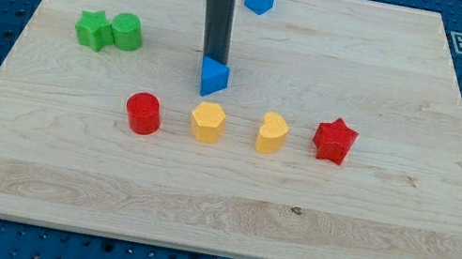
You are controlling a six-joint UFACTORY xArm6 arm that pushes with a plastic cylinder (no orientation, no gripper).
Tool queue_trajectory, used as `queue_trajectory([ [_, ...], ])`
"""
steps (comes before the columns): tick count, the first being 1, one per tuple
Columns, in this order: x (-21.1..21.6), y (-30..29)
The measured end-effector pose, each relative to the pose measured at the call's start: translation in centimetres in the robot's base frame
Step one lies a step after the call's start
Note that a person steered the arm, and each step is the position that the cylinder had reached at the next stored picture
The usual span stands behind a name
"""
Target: Move the blue triangle towards the green circle
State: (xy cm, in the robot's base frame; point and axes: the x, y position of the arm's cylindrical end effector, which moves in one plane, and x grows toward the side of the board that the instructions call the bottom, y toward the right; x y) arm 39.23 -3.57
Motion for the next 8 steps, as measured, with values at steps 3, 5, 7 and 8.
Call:
queue_trajectory([
  [3, 5.8, 4.1],
  [5, 7.7, 2.2],
  [7, 6.8, 1.8],
  [8, 5.0, 0.4],
])
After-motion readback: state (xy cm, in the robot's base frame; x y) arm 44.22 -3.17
